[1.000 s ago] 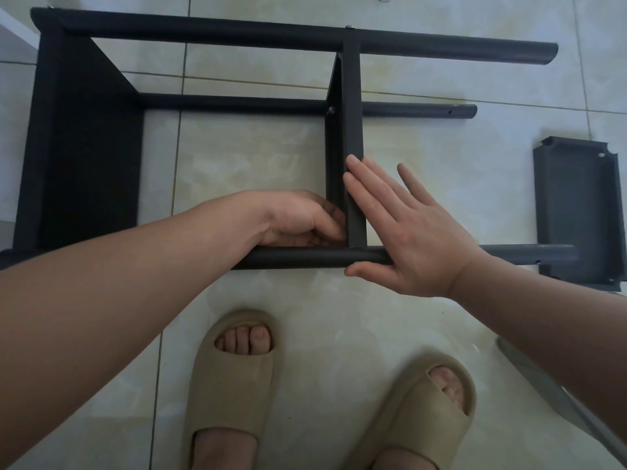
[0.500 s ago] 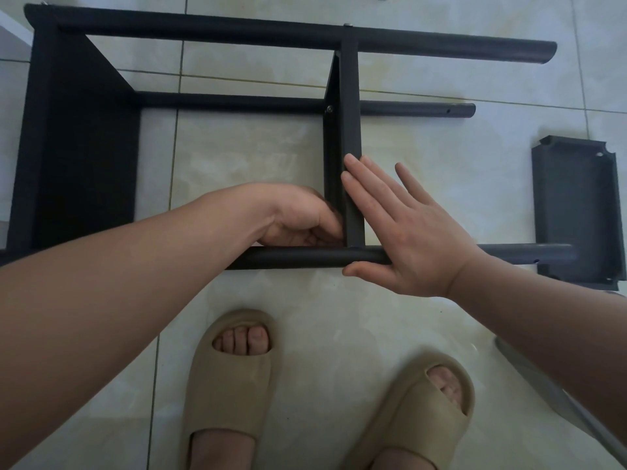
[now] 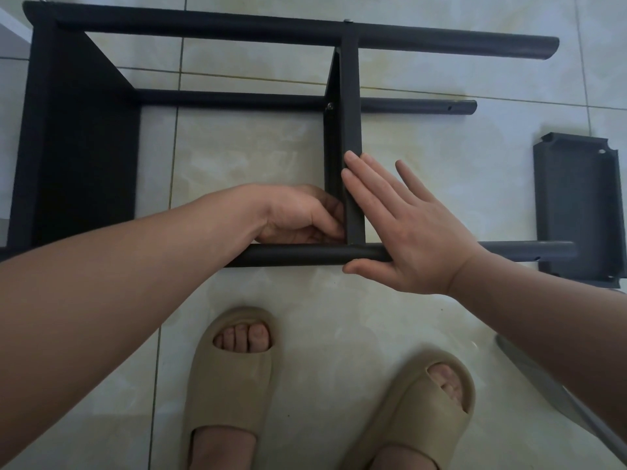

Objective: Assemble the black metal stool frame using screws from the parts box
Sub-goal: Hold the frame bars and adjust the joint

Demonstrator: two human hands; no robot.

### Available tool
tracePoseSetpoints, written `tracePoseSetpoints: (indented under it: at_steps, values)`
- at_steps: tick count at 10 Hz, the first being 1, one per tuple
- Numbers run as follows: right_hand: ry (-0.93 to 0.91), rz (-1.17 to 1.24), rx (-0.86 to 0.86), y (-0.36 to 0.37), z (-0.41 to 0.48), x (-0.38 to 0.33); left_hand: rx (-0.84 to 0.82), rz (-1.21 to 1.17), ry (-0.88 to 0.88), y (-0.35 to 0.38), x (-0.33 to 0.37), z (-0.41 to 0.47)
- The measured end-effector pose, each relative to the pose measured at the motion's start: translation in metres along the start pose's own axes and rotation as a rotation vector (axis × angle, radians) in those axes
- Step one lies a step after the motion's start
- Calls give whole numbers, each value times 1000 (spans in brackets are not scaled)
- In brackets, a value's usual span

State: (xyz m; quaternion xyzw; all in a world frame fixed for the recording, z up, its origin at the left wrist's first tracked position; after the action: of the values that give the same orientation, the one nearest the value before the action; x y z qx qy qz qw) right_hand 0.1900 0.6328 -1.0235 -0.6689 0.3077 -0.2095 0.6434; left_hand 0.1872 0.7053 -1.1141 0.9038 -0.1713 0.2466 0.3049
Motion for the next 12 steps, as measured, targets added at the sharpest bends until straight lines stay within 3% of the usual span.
tracePoseSetpoints:
  at_steps: [3, 10, 12]
  values:
    - [1, 0, -1, 0, 0, 0, -14, 44, -68, 2, -9, -2]
    - [7, 3, -17, 1, -1, 0, -15, 29, 81, 4, 5, -3]
    - [7, 4, -9, 1, 0, 0, -10, 36, 3, 3, -4, 0]
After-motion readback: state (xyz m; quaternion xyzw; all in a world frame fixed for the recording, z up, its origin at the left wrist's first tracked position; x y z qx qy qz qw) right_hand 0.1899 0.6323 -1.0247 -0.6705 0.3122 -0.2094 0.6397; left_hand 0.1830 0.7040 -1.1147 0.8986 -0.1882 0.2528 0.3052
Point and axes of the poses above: each hand's wrist, its own z-axis towards the middle knuckle, its own y-axis out of the palm, x = y × z, the point moved 10 cm from there along z, towards the middle knuckle, and after that the axes turned 4 degrees about -z, right-handed, at the moved point
